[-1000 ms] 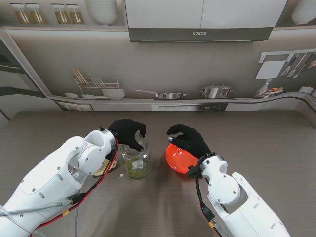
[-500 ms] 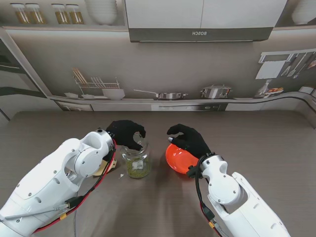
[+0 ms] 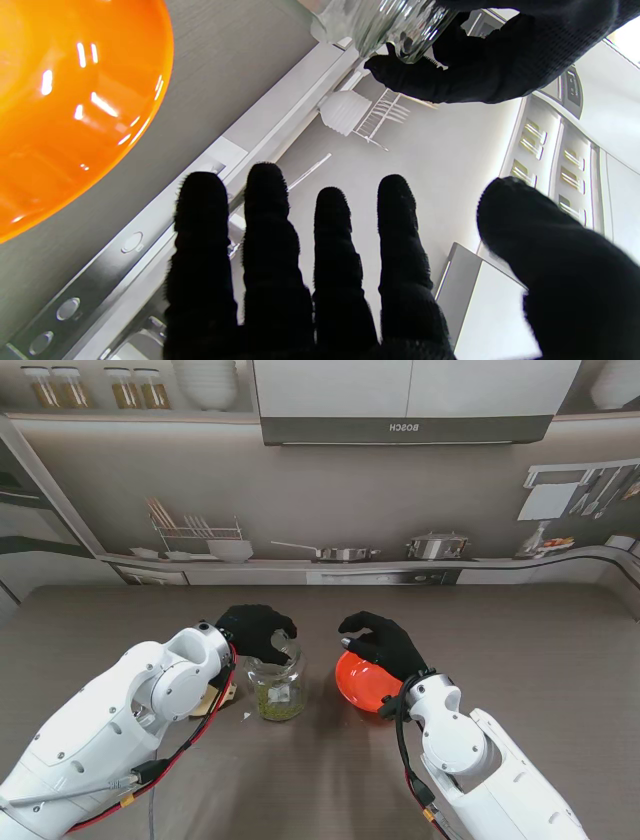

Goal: Pour mung beans into a glass jar with a funnel

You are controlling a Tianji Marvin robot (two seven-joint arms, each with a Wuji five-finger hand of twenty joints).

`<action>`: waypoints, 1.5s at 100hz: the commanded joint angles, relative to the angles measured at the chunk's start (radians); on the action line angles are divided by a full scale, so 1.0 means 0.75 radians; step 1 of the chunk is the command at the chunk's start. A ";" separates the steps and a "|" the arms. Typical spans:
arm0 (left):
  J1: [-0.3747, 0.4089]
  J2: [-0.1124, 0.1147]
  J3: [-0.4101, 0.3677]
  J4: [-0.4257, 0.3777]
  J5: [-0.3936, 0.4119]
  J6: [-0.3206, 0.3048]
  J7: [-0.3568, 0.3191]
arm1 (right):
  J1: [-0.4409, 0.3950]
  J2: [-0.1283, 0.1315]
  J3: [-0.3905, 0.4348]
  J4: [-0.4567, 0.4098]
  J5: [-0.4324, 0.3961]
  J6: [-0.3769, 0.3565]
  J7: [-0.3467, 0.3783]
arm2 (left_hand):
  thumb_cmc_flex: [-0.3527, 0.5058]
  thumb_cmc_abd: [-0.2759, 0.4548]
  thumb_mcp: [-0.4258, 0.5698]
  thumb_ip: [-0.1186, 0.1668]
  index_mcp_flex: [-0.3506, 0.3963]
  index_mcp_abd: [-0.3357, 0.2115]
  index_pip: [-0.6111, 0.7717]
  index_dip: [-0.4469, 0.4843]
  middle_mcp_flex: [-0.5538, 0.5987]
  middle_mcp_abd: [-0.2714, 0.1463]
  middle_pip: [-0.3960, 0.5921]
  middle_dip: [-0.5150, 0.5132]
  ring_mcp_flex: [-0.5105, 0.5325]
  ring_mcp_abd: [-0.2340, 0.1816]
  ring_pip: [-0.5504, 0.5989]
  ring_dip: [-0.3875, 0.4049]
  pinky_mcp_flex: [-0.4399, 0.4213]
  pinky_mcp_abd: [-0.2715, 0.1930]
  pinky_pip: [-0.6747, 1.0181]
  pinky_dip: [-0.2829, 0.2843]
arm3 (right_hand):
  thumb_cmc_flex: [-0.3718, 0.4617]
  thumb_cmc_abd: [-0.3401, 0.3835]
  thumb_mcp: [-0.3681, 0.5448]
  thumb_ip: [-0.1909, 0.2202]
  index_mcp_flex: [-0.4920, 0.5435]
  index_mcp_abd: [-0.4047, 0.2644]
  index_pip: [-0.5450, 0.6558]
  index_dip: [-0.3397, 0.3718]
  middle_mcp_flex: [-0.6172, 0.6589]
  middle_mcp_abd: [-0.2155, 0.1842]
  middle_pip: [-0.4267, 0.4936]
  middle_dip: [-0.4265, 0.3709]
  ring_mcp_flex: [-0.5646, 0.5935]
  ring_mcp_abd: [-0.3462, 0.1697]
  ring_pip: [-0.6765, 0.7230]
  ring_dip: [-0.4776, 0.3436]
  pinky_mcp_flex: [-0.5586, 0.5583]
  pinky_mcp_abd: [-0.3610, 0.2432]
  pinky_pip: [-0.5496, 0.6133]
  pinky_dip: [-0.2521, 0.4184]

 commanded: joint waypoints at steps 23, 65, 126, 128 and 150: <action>0.028 -0.001 -0.015 -0.006 0.006 0.003 -0.030 | -0.003 -0.003 -0.002 -0.001 0.000 0.003 0.024 | -0.034 0.152 -0.165 0.080 -0.102 -0.068 -0.165 -0.105 -0.081 -0.028 -0.150 -0.204 -0.207 0.127 -0.431 -0.160 -0.196 0.120 -0.335 -0.002 | -0.031 0.031 -0.001 0.034 0.015 0.000 0.017 -0.006 0.019 -0.001 0.010 -0.001 0.027 -0.002 0.009 -0.003 -0.018 0.014 0.032 -0.001; 0.041 -0.001 -0.037 -0.014 -0.002 0.002 -0.028 | -0.003 -0.002 -0.003 -0.002 0.000 0.005 0.031 | -0.032 0.278 -0.501 0.108 -0.234 -0.107 -0.278 -0.227 -0.213 0.030 -0.280 -0.436 -0.480 0.253 -0.794 -0.451 -0.350 0.181 -0.697 -0.067 | -0.032 0.032 -0.003 0.035 0.019 0.002 0.017 -0.006 0.018 -0.002 0.010 -0.001 0.028 0.001 0.009 -0.002 -0.019 0.014 0.031 -0.001; 0.153 -0.055 -0.167 -0.001 -0.249 -0.053 0.210 | -0.005 -0.004 0.003 -0.002 -0.002 0.003 0.021 | 0.041 0.388 -0.623 0.143 -0.208 0.034 -0.263 -0.280 -0.416 -0.075 -0.335 -0.560 -0.943 0.164 -1.029 -0.653 -0.656 0.087 -1.349 -0.242 | -0.027 0.008 -0.003 0.032 -0.034 -0.021 0.002 -0.009 0.003 -0.005 0.004 -0.003 0.008 -0.002 -0.001 -0.005 -0.027 0.014 0.025 -0.001; 0.164 -0.056 -0.178 -0.006 -0.270 -0.058 0.209 | -0.005 -0.004 0.004 -0.002 -0.004 0.000 0.019 | 0.019 0.369 -0.558 0.134 -0.208 0.039 -0.264 -0.273 -0.414 -0.079 -0.334 -0.559 -0.945 0.160 -1.033 -0.652 -0.655 0.084 -1.374 -0.239 | -0.028 0.002 -0.005 0.031 -0.041 -0.026 0.001 -0.009 0.000 -0.009 0.003 -0.003 0.005 -0.004 -0.002 -0.005 -0.029 0.013 0.024 -0.001; 0.284 -0.064 -0.293 -0.050 -0.462 -0.164 0.202 | -0.012 -0.004 0.009 -0.019 -0.037 -0.018 -0.006 | 0.016 0.290 -0.348 0.111 -0.252 0.077 -0.281 -0.267 -0.466 -0.093 -0.343 -0.565 -1.001 0.140 -1.071 -0.660 -0.673 0.035 -1.578 -0.262 | -0.028 -0.034 -0.023 0.023 -0.086 -0.052 -0.008 -0.008 -0.026 -0.028 -0.001 -0.003 -0.021 -0.003 -0.013 -0.009 -0.048 0.009 0.010 -0.003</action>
